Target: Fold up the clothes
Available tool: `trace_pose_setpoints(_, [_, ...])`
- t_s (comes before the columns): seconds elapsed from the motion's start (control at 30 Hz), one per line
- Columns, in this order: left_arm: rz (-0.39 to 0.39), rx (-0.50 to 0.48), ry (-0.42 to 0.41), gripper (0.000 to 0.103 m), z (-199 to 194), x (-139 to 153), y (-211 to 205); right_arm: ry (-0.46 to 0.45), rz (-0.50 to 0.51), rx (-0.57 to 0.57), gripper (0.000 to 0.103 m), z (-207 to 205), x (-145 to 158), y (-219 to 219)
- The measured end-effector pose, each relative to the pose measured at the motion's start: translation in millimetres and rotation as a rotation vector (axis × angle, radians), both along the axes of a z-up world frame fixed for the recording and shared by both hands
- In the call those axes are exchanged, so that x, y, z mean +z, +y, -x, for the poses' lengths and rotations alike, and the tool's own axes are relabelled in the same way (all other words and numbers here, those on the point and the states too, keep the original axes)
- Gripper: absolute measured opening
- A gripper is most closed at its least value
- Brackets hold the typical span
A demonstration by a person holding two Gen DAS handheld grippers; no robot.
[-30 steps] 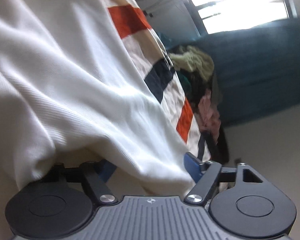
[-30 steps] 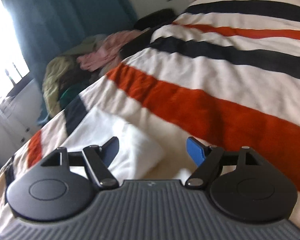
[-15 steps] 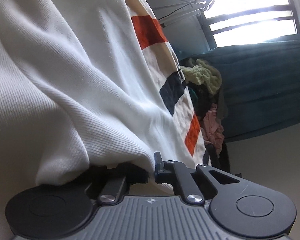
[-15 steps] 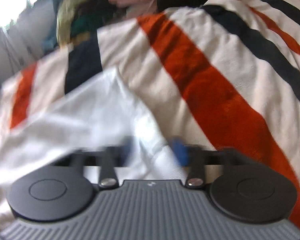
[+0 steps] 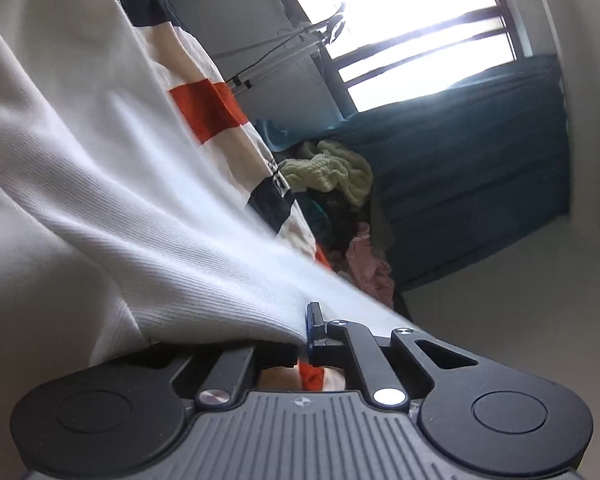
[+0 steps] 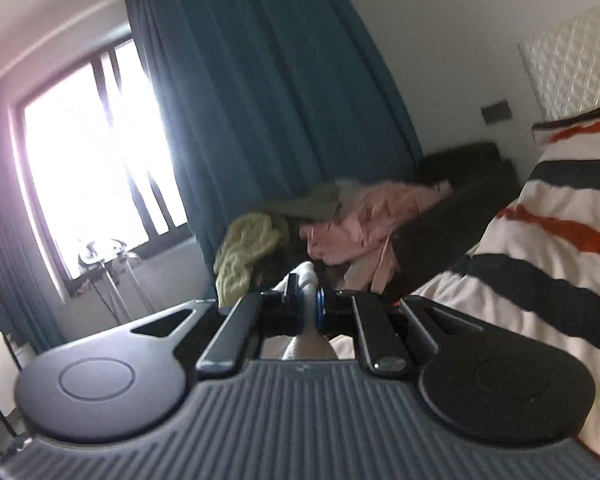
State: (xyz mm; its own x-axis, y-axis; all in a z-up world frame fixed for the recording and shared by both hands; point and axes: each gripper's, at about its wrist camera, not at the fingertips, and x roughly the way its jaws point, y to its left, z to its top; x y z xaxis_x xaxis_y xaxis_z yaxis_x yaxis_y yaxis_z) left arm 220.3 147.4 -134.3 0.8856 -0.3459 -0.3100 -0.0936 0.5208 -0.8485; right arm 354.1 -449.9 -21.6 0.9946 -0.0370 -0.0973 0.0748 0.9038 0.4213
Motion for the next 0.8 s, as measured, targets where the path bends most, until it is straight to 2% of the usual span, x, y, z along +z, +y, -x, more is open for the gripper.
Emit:
trace_pose_setpoints(0.2, [-0.093, -0.026, 0.168, 0.004, 19, -13, -11, 0.228, -0.119, -0.076, 0.011, 46, -126, -36])
trace_pose_setpoints(0.33, [-0.124, -0.014, 0.192, 0.004, 27, -13, -10, 0.293, -0.199, -0.107, 0.011, 80, -177, -41])
trace_pose_setpoints(0.43, [-0.135, -0.008, 0.197, 0.004, 27, -13, -10, 0.312, -0.239, -0.114, 0.012, 86, -179, -43])
trace_pose_setpoints(0.5, [-0.145, -0.005, 0.200, 0.005, 27, -13, -10, 0.312, -0.272, -0.150, 0.016, 93, -174, -43])
trace_pose_setpoints(0.57, [-0.137, 0.000, 0.209, 0.005, 26, -13, -9, 0.309, -0.310, -0.195, 0.032, 102, -168, -43])
trace_pose_setpoints(0.63, [-0.127, 0.005, 0.217, 0.005, 26, -14, -9, 0.306, -0.348, -0.241, 0.064, 111, -162, -43])
trace_pose_setpoints(0.7, [-0.128, 0.011, 0.220, 0.005, 27, -15, -9, 0.302, -0.386, -0.287, 0.073, 120, -156, -43])
trace_pose_setpoints(0.8, [-0.122, 0.022, 0.224, 0.005, 26, -15, -9, 0.249, -0.484, -0.241, 0.073, 130, -147, -36])
